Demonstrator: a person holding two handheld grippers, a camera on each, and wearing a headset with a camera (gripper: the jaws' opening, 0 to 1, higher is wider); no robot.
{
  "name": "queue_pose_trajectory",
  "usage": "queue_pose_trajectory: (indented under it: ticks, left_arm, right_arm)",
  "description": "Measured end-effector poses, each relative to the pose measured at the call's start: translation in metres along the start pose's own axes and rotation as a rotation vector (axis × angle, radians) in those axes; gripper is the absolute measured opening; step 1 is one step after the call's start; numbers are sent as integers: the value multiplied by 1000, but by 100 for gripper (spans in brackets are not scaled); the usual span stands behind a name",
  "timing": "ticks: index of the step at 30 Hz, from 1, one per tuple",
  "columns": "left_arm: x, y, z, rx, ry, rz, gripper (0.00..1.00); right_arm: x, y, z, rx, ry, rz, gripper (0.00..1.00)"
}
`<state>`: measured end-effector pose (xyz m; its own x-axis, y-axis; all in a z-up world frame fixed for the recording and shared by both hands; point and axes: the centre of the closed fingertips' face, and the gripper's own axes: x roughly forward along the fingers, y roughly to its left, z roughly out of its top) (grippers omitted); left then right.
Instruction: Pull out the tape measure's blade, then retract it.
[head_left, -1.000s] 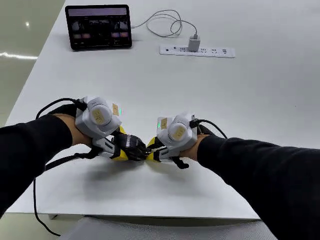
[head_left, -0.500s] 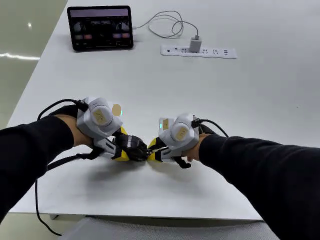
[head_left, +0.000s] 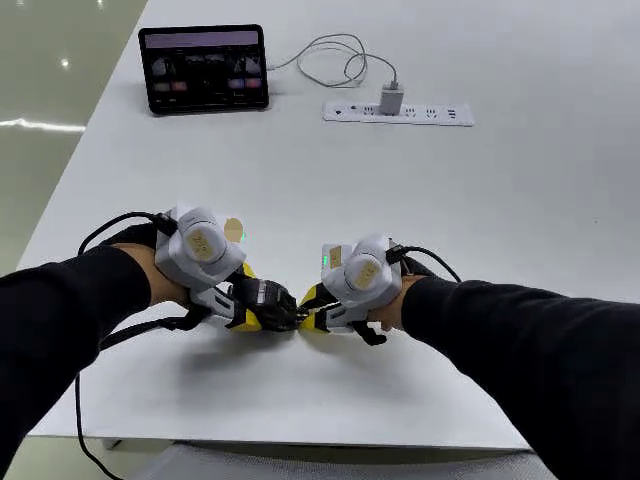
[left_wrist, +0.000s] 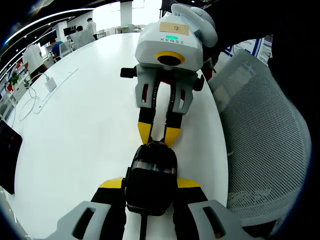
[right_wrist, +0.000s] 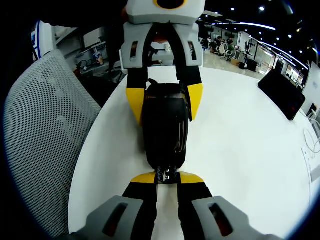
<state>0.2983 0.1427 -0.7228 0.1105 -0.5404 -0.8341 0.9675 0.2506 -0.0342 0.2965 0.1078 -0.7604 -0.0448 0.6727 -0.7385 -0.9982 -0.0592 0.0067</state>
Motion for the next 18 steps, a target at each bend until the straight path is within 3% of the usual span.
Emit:
queue_pose_trajectory:
  ticks: [18]
  left_arm:
    - [2, 1, -2, 22, 2, -17, 32]
  right_arm:
    - [-6, 1, -7, 0, 10, 2, 10]
